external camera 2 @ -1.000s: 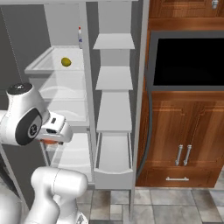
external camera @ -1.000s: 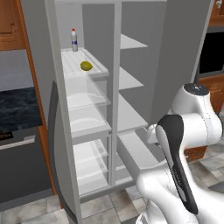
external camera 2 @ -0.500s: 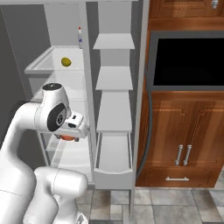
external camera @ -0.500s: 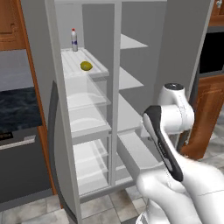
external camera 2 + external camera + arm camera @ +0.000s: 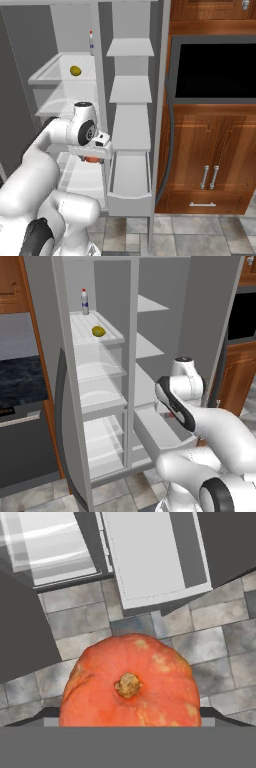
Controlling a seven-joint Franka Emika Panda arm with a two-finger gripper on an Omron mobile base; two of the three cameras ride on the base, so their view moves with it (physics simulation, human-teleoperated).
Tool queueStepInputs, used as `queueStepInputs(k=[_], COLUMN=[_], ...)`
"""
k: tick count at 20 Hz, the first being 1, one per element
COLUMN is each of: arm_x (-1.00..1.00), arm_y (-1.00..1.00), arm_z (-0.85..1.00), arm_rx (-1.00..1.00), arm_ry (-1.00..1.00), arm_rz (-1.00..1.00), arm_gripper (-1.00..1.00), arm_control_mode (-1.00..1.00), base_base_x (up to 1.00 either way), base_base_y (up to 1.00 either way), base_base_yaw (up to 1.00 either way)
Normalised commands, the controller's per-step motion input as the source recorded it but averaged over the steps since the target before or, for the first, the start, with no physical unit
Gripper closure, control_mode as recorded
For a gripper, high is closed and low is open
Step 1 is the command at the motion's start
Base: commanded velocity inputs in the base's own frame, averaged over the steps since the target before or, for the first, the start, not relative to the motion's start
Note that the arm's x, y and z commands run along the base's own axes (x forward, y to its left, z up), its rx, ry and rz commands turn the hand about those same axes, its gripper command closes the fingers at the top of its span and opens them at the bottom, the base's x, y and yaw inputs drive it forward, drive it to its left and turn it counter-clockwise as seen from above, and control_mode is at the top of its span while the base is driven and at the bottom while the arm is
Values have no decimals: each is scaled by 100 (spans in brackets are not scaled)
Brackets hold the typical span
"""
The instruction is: Take the squash and lemon from the fridge shelf and place them in the freezer drawer to begin freezing them.
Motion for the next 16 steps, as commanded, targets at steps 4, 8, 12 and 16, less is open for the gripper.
queueStepInputs(k=[4, 8, 12, 16], arm_x=[67, 53, 37, 30], arm_y=[-16, -18, -3, -12], arm_z=[-54, -38, -32, -73], arm_rx=[0, 0, 0, 0], arm_ry=[18, 5, 0, 0], arm_rz=[0, 0, 0, 0], arm_gripper=[100, 100, 100, 100], arm_control_mode=[-100, -100, -100, -100], base_base_x=[0, 0, 0, 0], base_base_y=[0, 0, 0, 0], base_base_yaw=[0, 0, 0, 0])
